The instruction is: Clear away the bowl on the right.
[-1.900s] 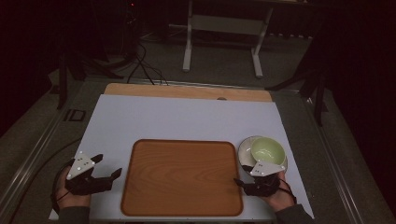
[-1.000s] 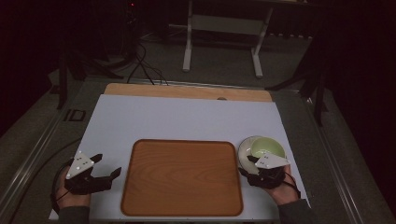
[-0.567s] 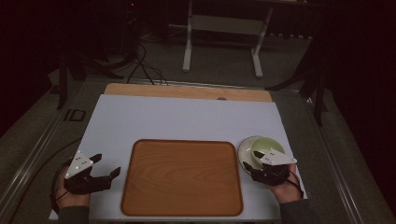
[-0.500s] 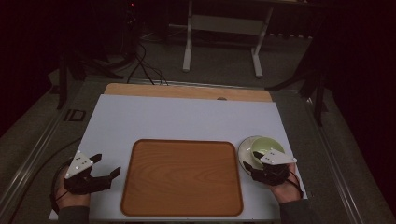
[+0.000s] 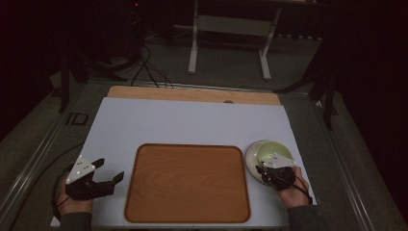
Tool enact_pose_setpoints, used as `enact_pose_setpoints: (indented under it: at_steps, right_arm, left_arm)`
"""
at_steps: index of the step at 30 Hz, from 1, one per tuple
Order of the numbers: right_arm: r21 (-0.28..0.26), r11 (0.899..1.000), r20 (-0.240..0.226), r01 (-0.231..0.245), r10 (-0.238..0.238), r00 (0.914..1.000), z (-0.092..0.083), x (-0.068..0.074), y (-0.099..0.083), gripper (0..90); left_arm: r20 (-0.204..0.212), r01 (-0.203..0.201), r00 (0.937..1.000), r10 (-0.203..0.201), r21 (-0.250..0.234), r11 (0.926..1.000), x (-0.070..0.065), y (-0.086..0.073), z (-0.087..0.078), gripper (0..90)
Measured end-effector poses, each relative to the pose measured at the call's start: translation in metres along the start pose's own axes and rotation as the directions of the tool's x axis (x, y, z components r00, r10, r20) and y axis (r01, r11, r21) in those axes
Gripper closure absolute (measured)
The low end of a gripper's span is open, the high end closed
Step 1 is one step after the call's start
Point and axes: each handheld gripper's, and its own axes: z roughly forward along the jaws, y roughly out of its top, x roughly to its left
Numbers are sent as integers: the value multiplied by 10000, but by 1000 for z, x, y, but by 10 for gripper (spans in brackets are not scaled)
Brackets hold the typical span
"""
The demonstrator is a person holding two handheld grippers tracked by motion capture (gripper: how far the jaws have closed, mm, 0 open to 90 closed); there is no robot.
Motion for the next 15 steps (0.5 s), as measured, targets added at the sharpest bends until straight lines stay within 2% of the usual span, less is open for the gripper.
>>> enact_pose_setpoints:
  at_steps: [4, 6, 15]
  right_arm:
    - [349, 9994, -16, -11, 12, 10000, 4, -1, -1, 791]
    - [459, 9989, -212, -32, 42, 9998, 7, -2, -2, 811]
    - [446, 9978, -37, 488, -487, 9988, 7, 2, -1, 828]
  left_arm:
    - [-11, 42, 10000, -42, -23, 10000, 0, 0, 0, 152]
    - [-10, 74, 10000, -74, -42, 10000, 0, 0, 0, 152]
    - [-7, 135, 9999, -135, -57, 9999, 1, -1, -1, 152]
